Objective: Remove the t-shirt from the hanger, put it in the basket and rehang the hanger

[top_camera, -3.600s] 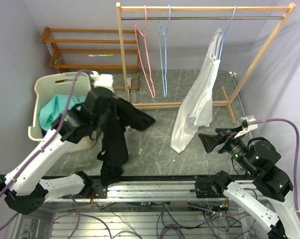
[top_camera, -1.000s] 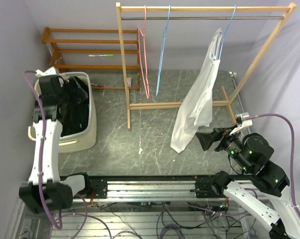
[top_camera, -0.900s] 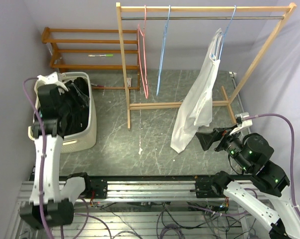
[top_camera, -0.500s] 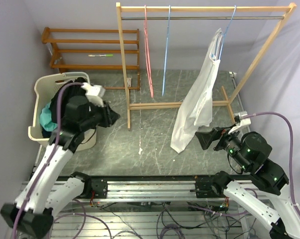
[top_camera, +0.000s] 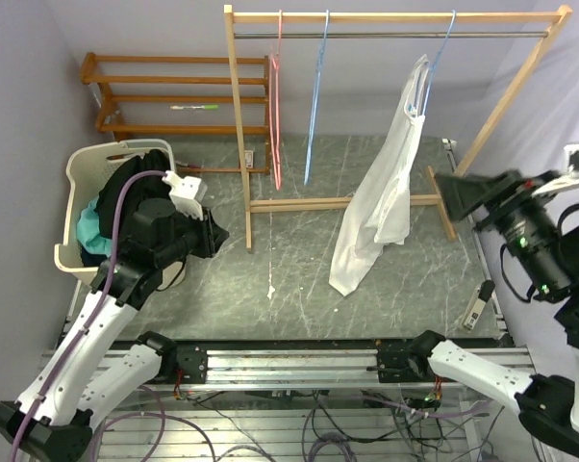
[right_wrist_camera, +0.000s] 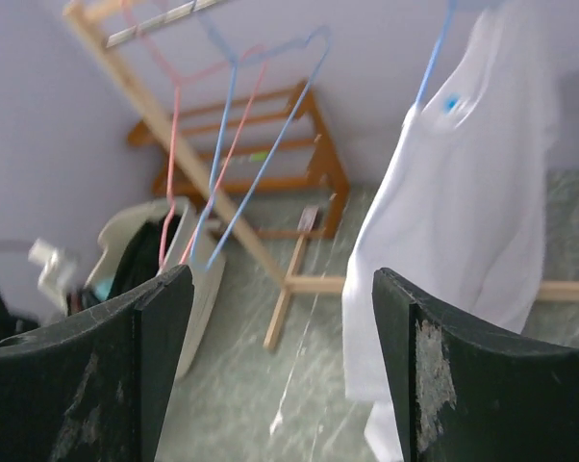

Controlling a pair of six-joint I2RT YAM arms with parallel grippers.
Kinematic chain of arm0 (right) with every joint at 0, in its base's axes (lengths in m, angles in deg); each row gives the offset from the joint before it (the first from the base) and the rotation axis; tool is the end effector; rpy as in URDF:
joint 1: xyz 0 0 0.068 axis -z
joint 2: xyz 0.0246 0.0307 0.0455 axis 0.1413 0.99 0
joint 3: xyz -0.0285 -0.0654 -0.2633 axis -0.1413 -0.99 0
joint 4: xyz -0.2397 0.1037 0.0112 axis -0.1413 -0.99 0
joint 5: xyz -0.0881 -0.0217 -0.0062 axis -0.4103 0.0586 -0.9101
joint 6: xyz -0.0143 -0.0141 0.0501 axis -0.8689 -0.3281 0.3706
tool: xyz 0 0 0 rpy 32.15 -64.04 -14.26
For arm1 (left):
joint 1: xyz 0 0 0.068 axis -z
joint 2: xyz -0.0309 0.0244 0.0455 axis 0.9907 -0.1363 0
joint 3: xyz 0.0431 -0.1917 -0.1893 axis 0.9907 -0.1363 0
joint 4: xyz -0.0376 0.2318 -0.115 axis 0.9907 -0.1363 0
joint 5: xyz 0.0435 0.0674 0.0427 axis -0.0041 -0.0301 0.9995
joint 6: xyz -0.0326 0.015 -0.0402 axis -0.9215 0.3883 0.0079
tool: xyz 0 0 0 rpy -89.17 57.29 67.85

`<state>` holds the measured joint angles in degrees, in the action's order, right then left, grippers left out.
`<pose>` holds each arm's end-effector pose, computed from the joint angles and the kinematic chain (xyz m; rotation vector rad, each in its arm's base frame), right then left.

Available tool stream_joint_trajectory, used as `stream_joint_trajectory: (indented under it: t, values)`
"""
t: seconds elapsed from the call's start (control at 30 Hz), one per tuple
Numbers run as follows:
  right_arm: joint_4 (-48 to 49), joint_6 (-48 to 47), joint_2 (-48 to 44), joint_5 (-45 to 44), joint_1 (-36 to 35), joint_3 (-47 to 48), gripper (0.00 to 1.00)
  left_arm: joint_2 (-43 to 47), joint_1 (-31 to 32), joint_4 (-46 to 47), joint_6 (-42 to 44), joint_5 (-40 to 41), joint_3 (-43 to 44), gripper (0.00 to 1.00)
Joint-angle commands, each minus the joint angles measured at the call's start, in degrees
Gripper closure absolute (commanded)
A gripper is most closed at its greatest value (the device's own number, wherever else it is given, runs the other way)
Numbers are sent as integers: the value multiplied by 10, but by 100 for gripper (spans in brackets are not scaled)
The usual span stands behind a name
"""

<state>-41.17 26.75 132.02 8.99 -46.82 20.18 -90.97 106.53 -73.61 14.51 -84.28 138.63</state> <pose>0.0451 0.0222 0.5382 0.0468 1.5624 0.6313 0.1520 -0.0751 0.3445 0.2466 2.0266 -0.6158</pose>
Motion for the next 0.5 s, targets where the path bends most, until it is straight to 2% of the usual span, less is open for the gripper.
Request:
stream_joint_trajectory:
  t: [0.0, 0.13, 0.23, 0.27, 0.33, 0.47]
  values:
    - [-46, -28, 131, -154, -1, 103, 25, -7, 29, 10, 4, 5, -12, 69]
    - [-59, -72, 261, -239, -1, 224, 25, -11, 84, 2, 1, 53, -11, 71]
    - [-63, -102, 345, -281, 3, 317, 25, -43, 167, -20, -2, 139, 1, 71]
    - [-66, -112, 370, -284, 6, 356, 25, -58, 204, -34, -5, 192, 8, 71]
    - [-73, -119, 417, -279, 20, 401, 25, -84, 258, -57, -12, 247, 19, 70]
    - [-74, -112, 445, -217, 81, 400, 26, -89, 268, -67, -10, 254, 28, 70]
